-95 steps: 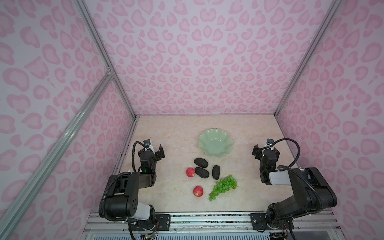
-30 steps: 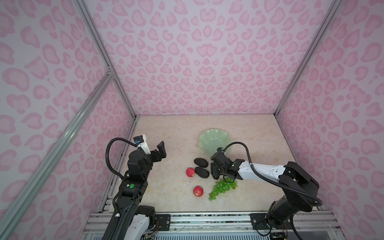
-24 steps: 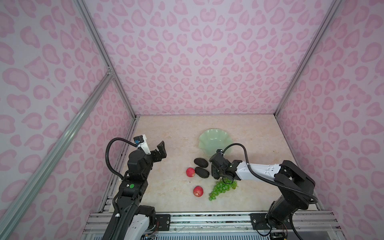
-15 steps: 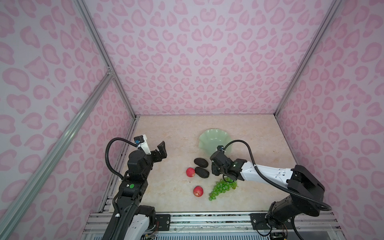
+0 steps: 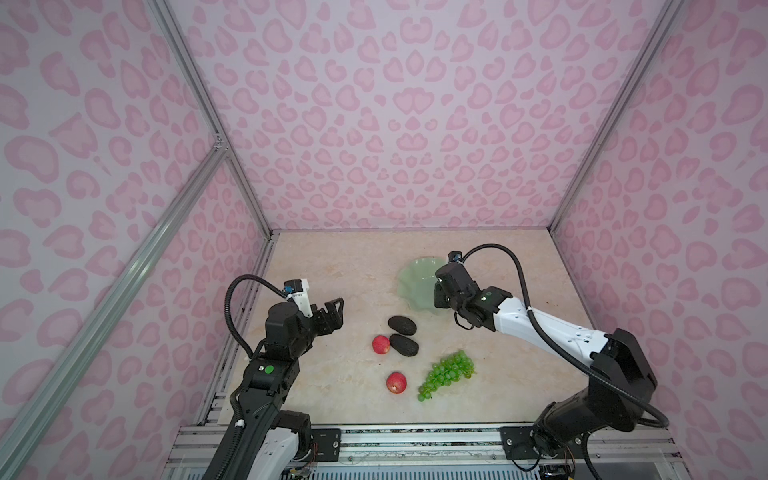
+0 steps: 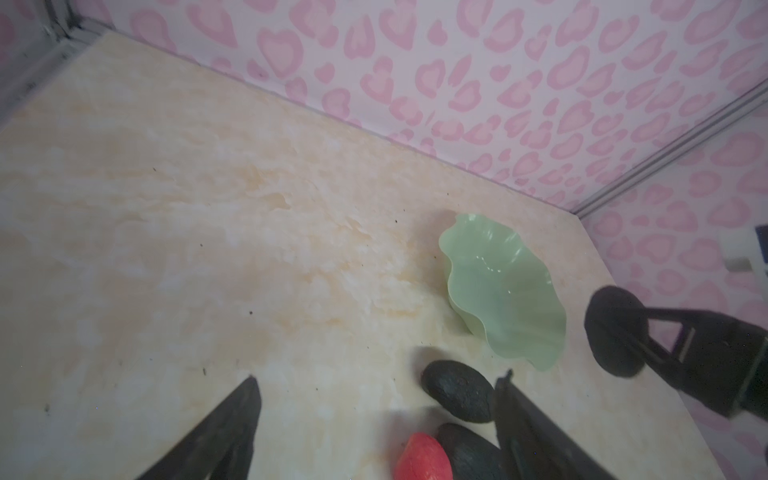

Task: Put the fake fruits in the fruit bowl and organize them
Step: 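Release the avocado into the green bowl while the left gripper reaches the apple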

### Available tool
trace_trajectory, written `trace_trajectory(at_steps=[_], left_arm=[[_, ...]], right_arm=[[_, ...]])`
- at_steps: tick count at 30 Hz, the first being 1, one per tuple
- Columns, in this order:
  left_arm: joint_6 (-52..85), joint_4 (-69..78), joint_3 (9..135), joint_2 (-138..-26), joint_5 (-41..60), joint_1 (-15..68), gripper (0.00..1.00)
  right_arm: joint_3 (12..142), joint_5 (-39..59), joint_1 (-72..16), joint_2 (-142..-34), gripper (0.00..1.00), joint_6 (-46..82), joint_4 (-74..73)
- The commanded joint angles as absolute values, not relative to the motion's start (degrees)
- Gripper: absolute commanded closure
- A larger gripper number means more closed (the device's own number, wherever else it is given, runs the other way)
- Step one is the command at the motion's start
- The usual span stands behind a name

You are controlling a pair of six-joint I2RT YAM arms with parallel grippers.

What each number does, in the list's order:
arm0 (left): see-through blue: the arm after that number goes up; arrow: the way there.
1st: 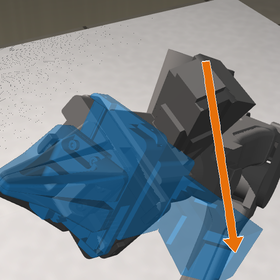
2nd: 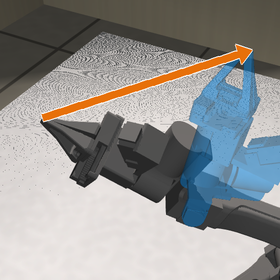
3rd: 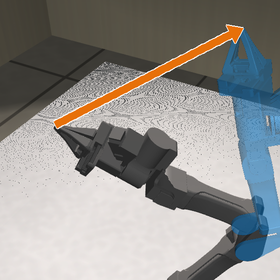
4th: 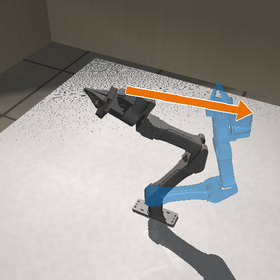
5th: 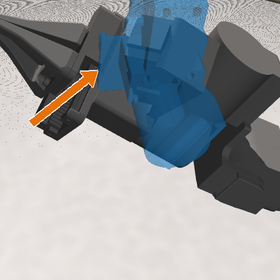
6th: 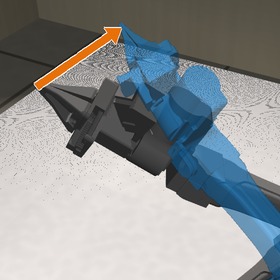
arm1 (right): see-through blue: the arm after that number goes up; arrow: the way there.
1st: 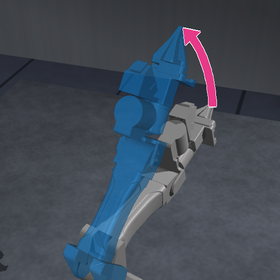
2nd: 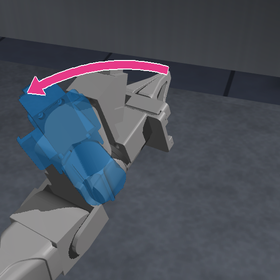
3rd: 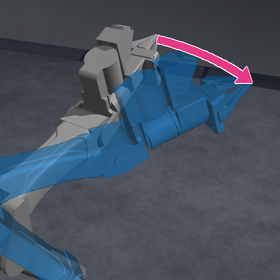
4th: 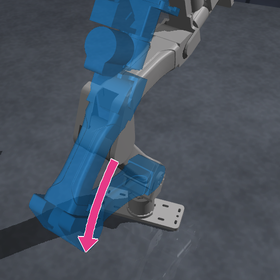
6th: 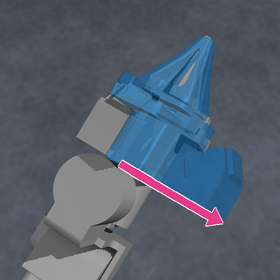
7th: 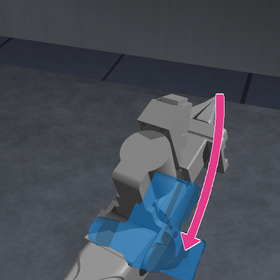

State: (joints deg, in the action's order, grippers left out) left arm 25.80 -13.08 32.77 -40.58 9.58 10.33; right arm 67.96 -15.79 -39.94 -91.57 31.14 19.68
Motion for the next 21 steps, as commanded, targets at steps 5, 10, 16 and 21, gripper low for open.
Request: trace_trajectory(at_steps=[5, 10, 16, 21], left_arm=[[30.53, -14.21, 29.76, -42.3, 8.95, 19.17, 0.14], [32.8, -12.94, 28.05, -45.05, 6.98, 23.15, 0.14], [33.96, -11.57, 27.65, -49.0, 3.99, 27.55, 0.14], [35.04, -10.57, 27.59, -51.89, 2.23, 30.54, 0.13]], right_arm=[[77.21, -8.77, -34.49, -103.62, 0.64, 23.18, 19.9], [80.74, -6.52, -32.87, -110.96, 0.63, 23.11, 19.09], [83.46, -4.98, -32.37, -117.36, 0.6, 23.16, 18.6], [84.64, -3.43, -31.75, -119.62, 0.47, 23.58, 18.59]])
